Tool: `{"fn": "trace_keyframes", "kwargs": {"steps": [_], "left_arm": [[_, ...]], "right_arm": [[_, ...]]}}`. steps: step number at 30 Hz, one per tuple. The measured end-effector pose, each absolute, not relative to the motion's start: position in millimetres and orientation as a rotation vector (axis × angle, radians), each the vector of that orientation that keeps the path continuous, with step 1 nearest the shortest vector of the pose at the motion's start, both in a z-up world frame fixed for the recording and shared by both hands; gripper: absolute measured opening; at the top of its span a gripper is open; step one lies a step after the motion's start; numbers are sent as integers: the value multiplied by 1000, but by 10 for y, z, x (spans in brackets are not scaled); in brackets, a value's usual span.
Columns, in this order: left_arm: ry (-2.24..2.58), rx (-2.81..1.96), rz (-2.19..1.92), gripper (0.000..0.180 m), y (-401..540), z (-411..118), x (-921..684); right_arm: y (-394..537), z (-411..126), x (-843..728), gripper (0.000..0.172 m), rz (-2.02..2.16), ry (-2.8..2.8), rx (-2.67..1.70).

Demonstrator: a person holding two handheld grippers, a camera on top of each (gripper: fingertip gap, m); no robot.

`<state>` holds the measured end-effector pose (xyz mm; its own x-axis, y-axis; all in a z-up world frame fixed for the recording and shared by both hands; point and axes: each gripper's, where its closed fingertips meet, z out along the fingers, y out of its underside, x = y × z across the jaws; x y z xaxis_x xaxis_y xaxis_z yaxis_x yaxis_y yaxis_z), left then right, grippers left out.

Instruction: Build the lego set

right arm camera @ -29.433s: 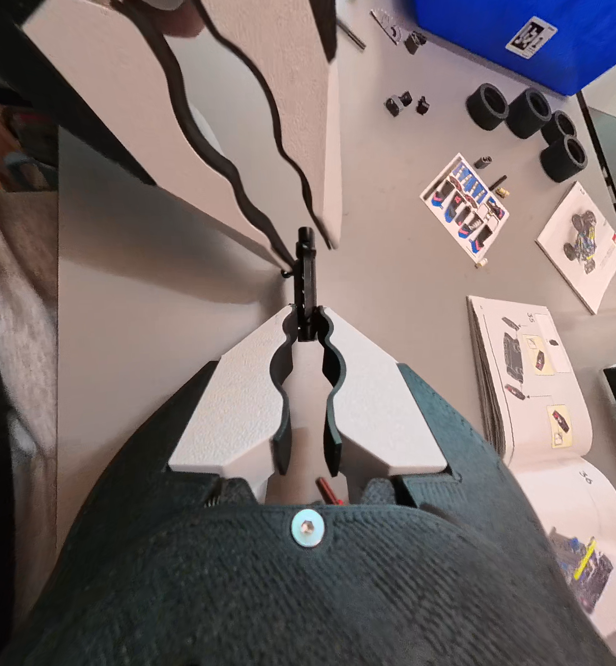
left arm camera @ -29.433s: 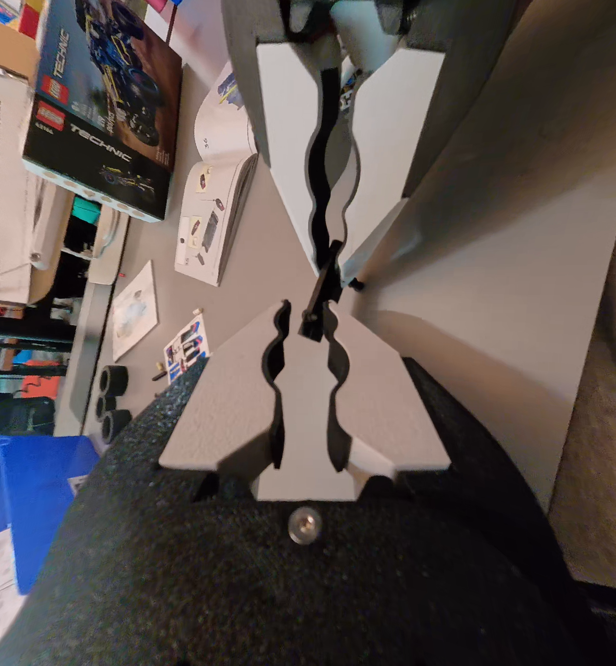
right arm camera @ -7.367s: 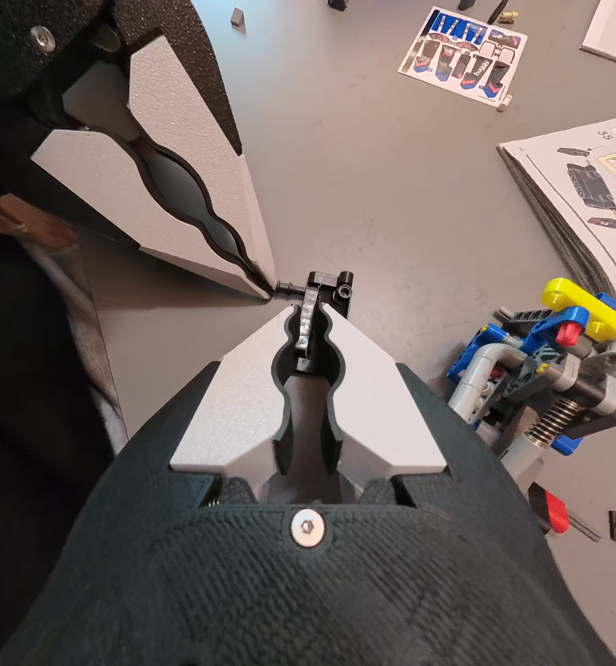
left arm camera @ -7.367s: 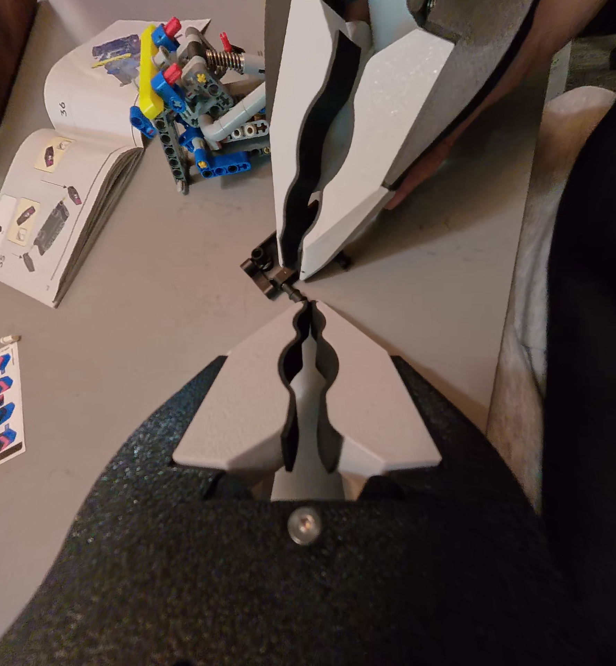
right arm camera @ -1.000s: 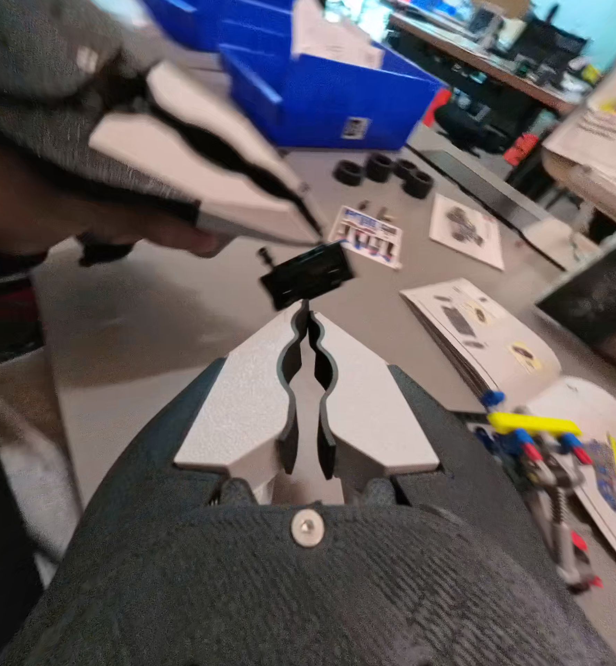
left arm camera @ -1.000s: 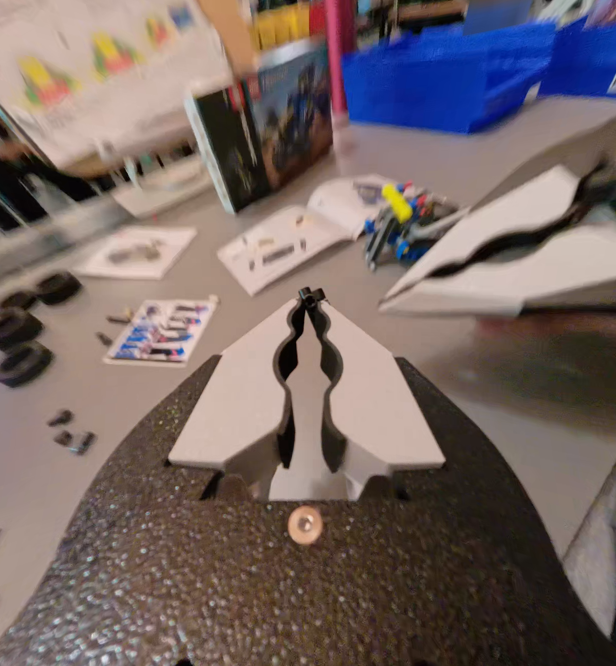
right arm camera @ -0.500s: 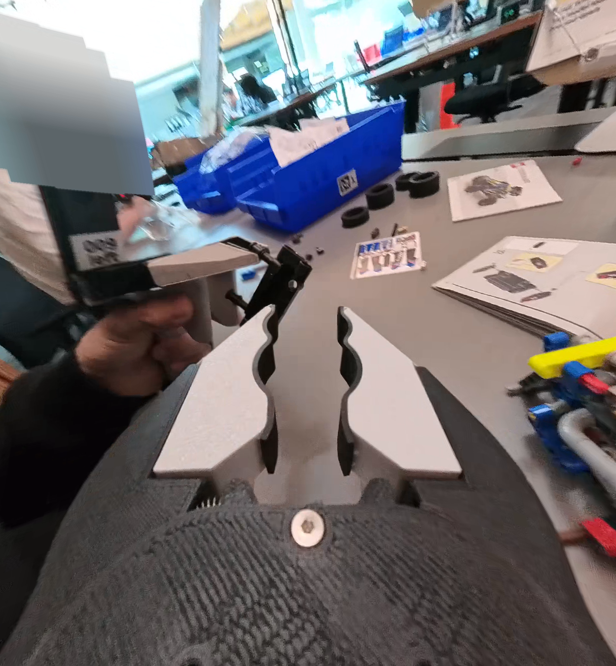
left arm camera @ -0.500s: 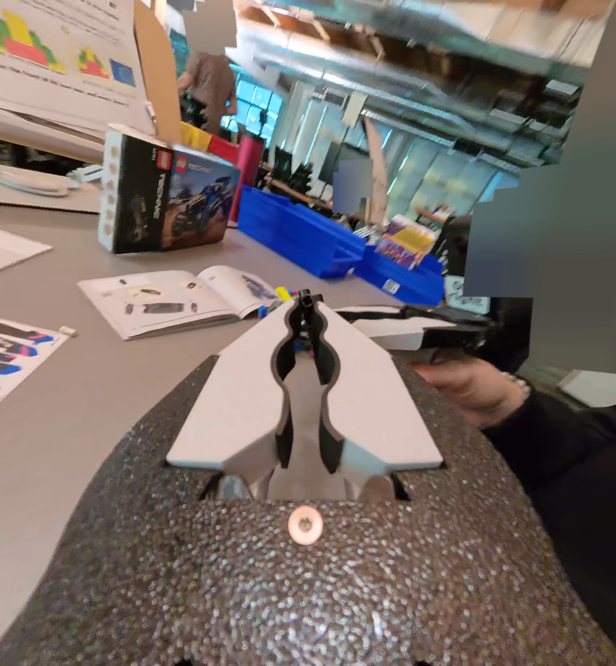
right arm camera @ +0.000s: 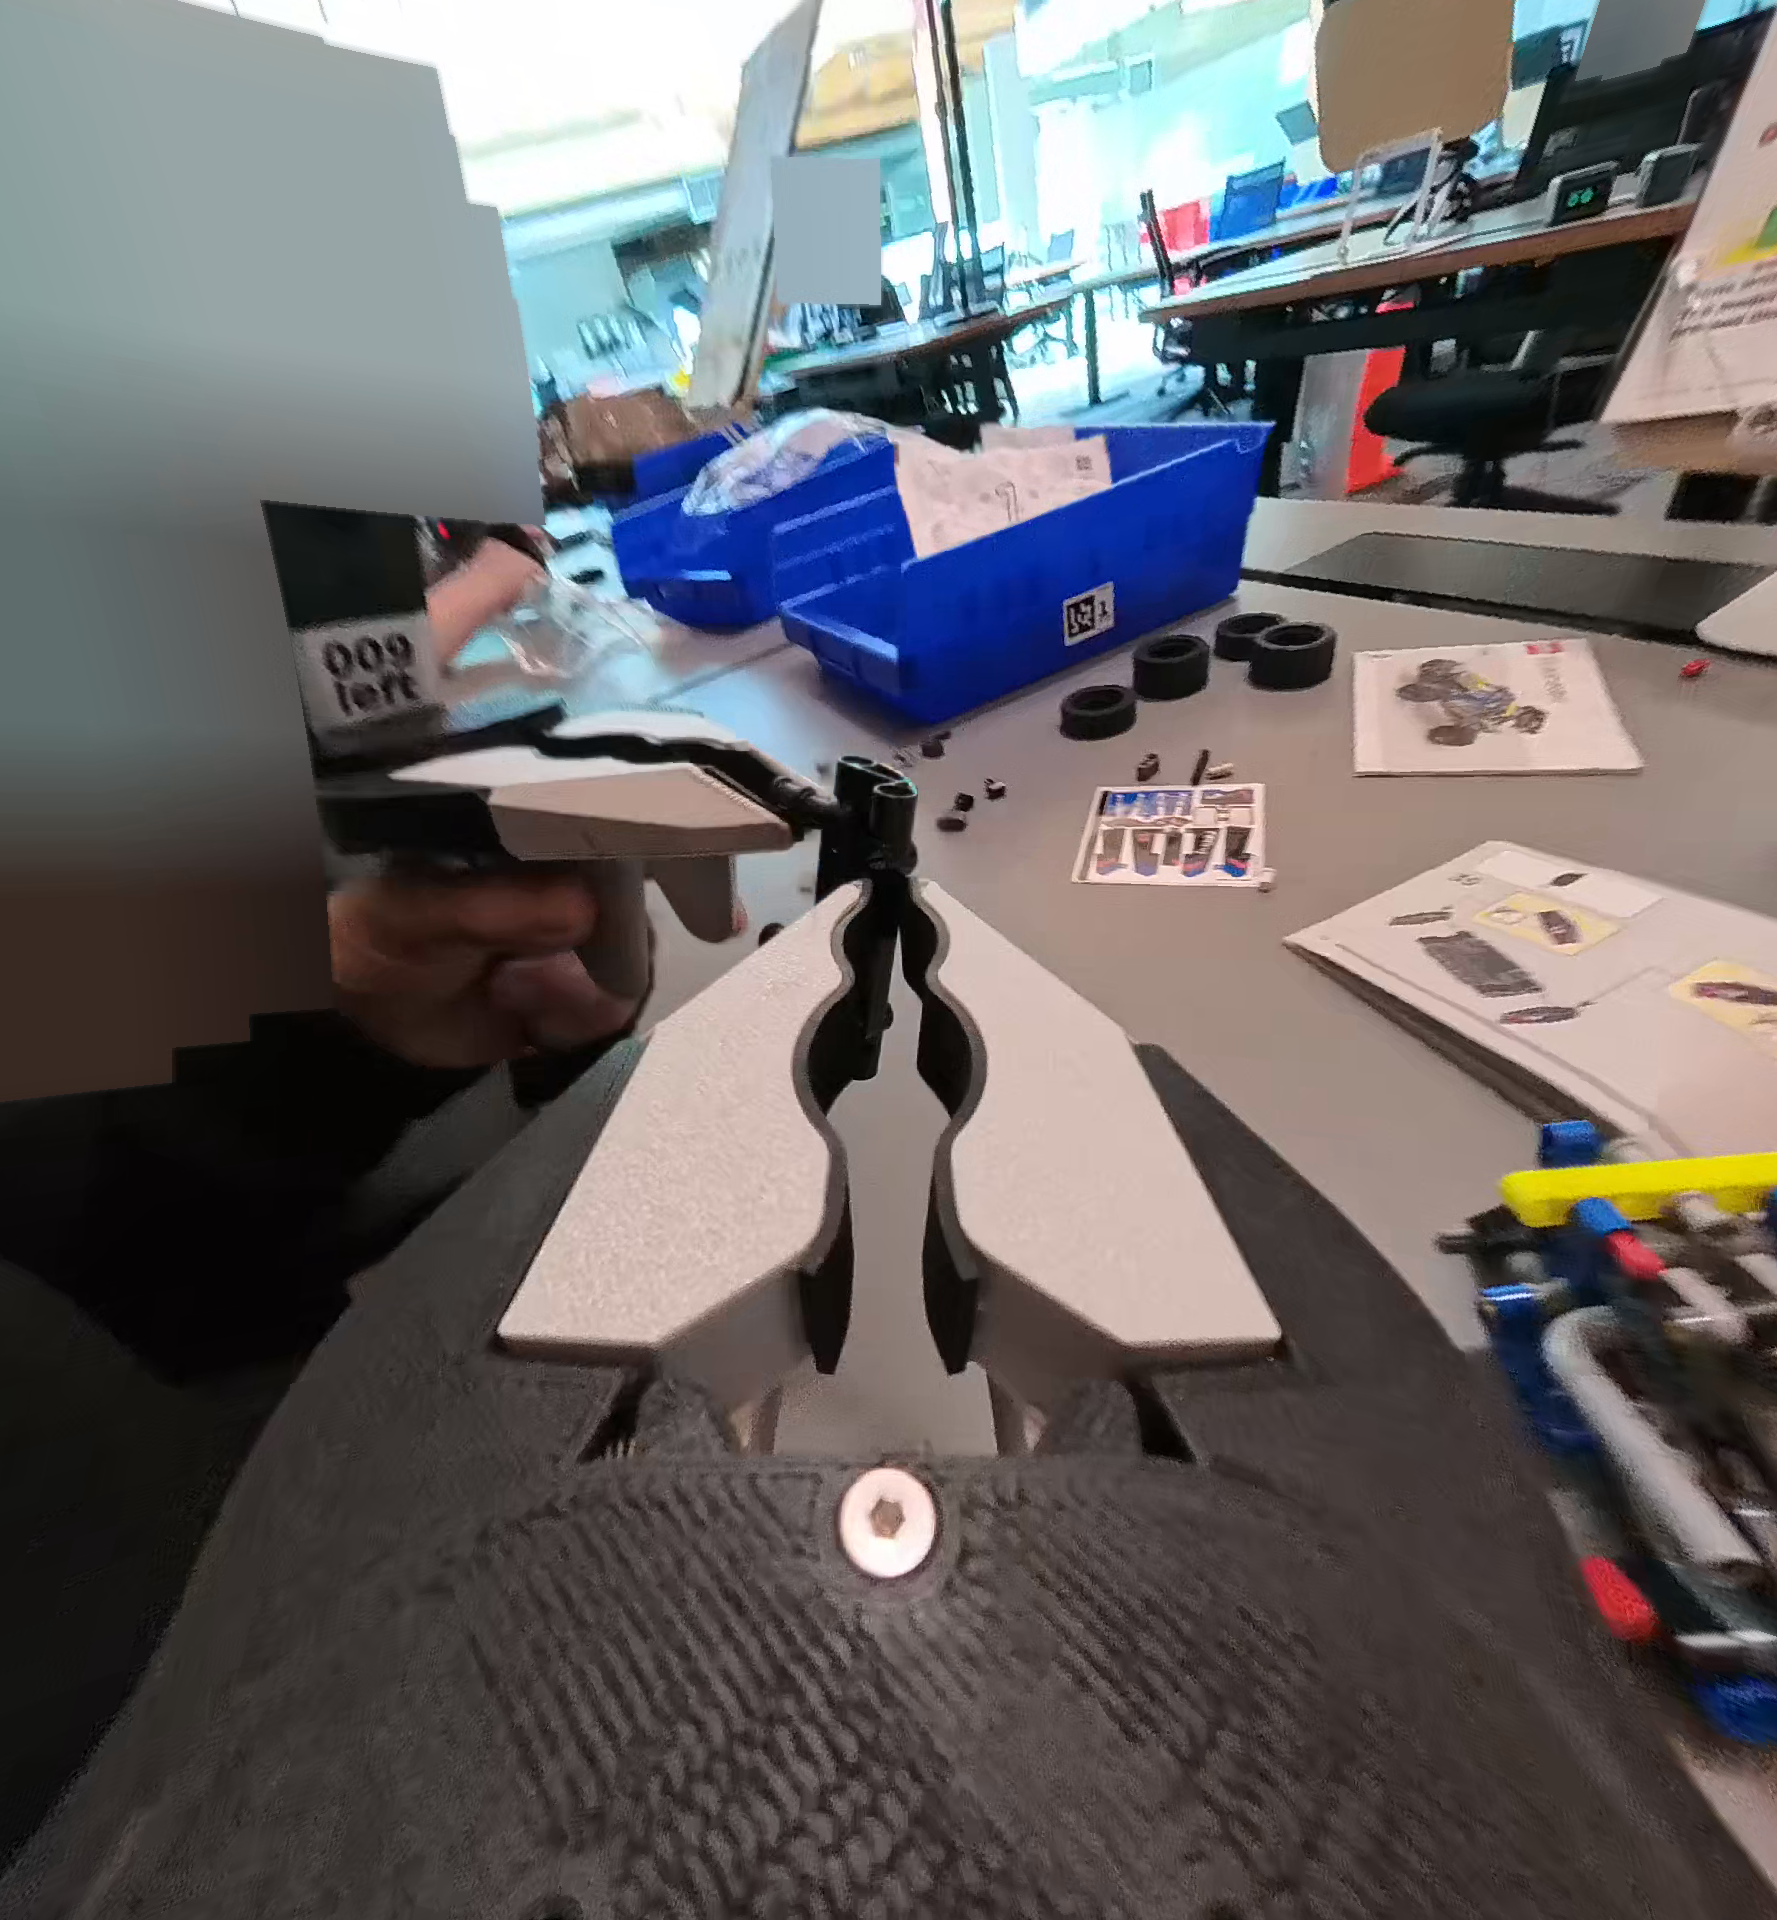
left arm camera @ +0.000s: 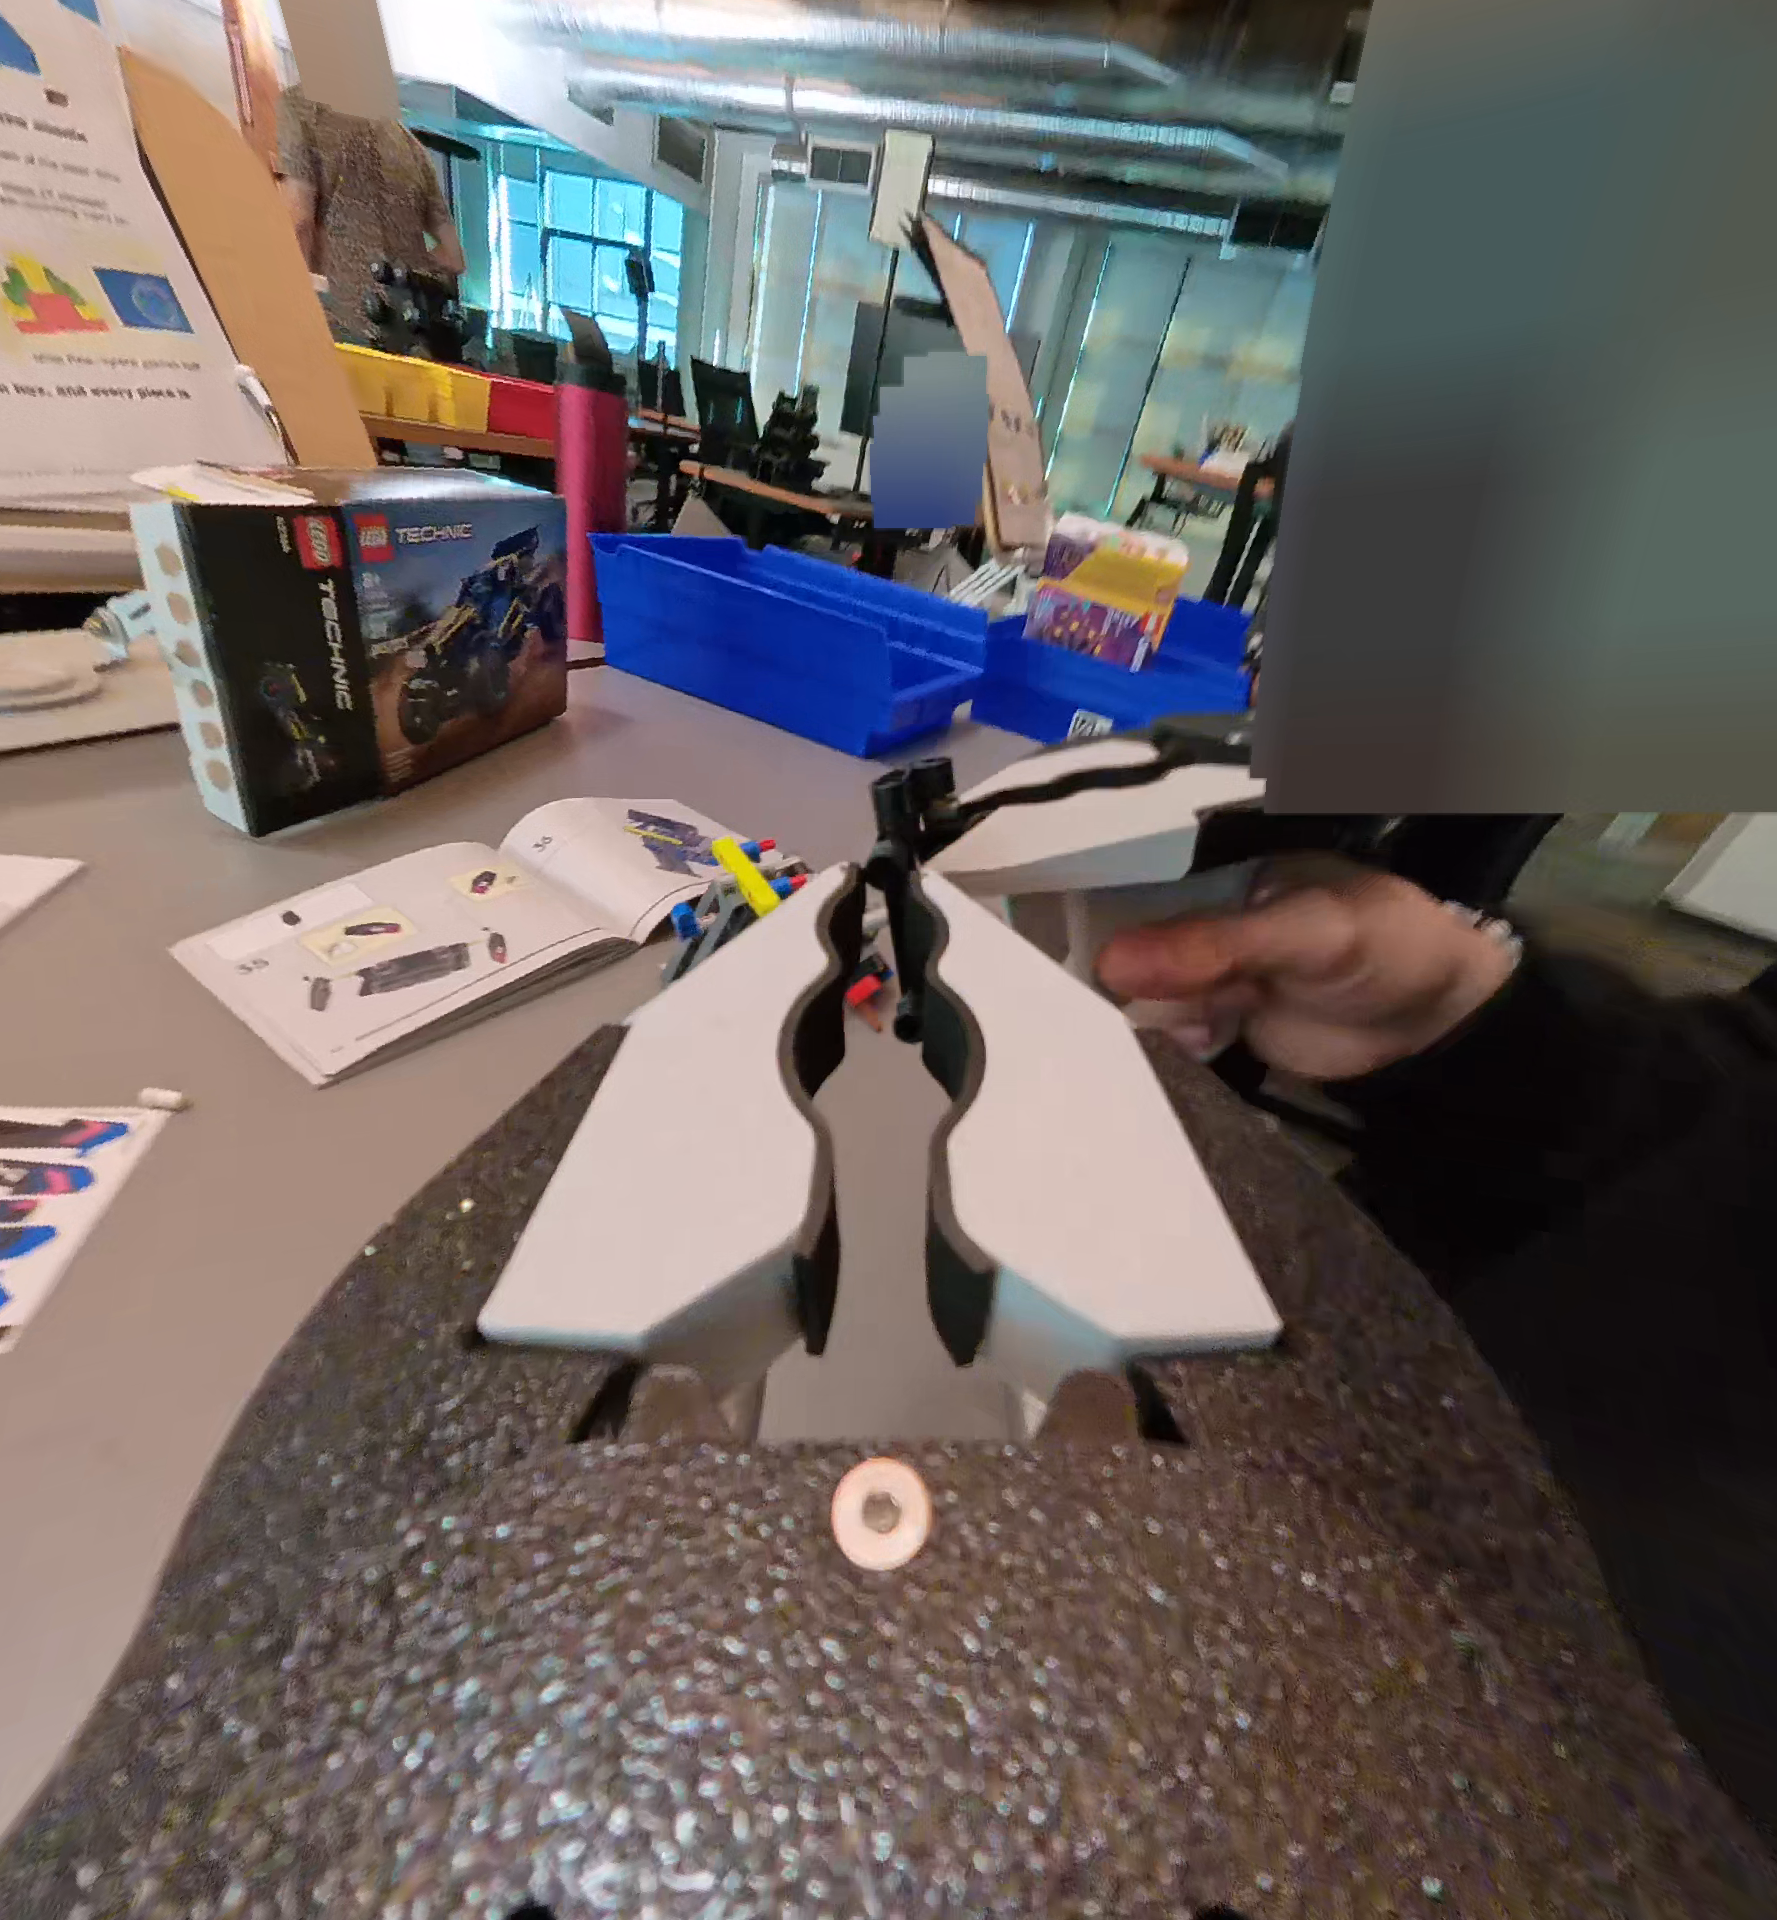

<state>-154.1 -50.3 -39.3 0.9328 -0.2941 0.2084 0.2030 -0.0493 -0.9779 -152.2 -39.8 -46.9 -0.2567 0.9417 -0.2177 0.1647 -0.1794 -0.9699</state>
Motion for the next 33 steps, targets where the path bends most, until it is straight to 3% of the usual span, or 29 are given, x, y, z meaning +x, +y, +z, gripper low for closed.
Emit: {"fn": "trace_keyframes", "kwargs": {"steps": [4, 11, 15, 20, 26, 29, 33], "left_arm": [[210, -1692, -197, 15, -494, -479, -1531], [386, -1900, -11, 4, -511, -717, -1501], [177, -1839, -260, 4, -466, -702, -1491], [-139, -1586, -743, 3, -489, -535, -1555], [-167, -1530, -763, 4, -506, -508, -1560], [-201, -1567, -715, 3, -487, -572, -1604], [-189, -1562, -730, 3, -485, -539, -1531]], "right_arm": [[-404, -516, -1490, 1, 1304, -1543, -1289], [-388, -640, -1452, 1, 1077, -1695, -1242], [-371, -538, -1458, 1, 1099, -1634, -1184], [-355, -333, -1360, 19, 1028, -1543, -1040], [-499, -227, -1312, 19, 883, -1527, -863], [-571, -75, -1269, 10, 878, -1467, -781], [-563, -234, -1342, 11, 828, -1530, -804]]}}
